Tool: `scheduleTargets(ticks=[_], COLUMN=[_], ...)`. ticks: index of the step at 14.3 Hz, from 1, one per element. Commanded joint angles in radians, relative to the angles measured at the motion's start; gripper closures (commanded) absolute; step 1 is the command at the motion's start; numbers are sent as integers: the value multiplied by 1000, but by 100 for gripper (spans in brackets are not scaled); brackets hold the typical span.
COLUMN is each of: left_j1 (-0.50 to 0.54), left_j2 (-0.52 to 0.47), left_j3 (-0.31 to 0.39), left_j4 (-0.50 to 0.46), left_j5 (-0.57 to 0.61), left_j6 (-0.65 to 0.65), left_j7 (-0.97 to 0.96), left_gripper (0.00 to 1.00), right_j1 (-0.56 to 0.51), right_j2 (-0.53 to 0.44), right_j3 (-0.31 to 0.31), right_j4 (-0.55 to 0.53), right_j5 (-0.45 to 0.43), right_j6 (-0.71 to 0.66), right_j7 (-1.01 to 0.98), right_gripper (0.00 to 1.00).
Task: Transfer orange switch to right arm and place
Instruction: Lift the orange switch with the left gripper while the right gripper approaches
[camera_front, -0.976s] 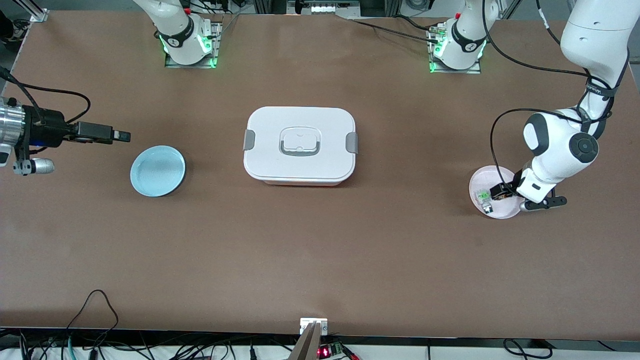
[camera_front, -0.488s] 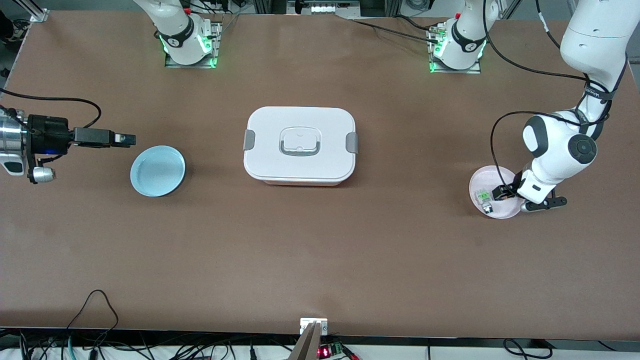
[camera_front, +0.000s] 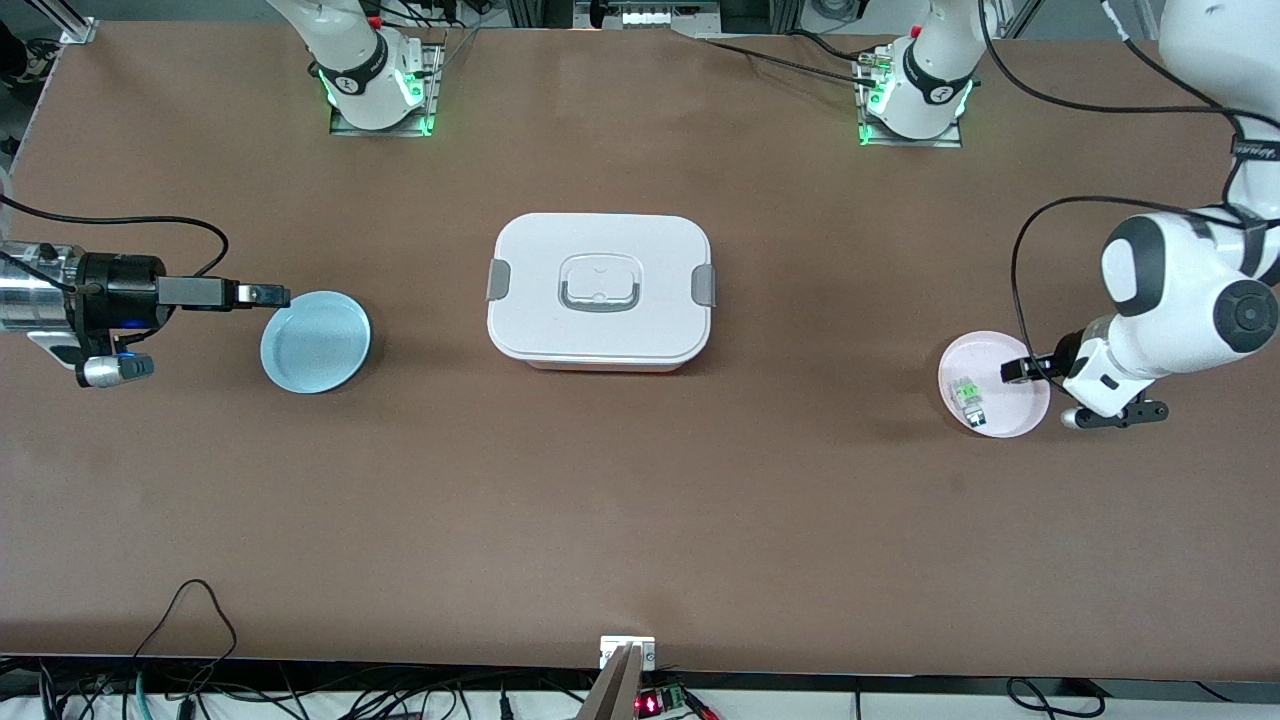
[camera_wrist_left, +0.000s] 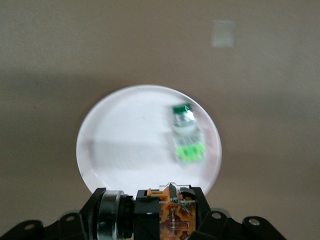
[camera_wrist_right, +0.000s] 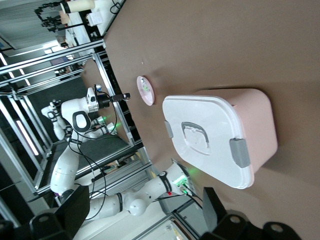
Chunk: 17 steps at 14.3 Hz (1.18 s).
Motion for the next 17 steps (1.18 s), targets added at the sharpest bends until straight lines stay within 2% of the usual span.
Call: scheduleTargets(ticks=[1,6,12,15,17], left_j1=[10,12,10,13,13], left_j2=[-28,-20,-15,-18,-17], left_j3=[-37,-157,-248,-314,-342], left_j4=[43,44,39,15,-12], left_j5=[-99,-158,-478,-691,-815], left_j6=[-149,-183,-183,-235,-246], left_j7=[158,459,865,1069,1301], left_gripper=[100,100,100,100,100], right_j1=[-10,0,3,3,3], right_j2=[5,10,1,-4,-7], right_j3=[12,60,146,199,247], right_j4=[-31,-31,-49,-43,-41], right_j5=[65,85,92,149,172], right_j6=[4,12,99,157,220], right_j7=[-77,-73,-3,-6,-7], right_gripper=[0,0,0,0,0])
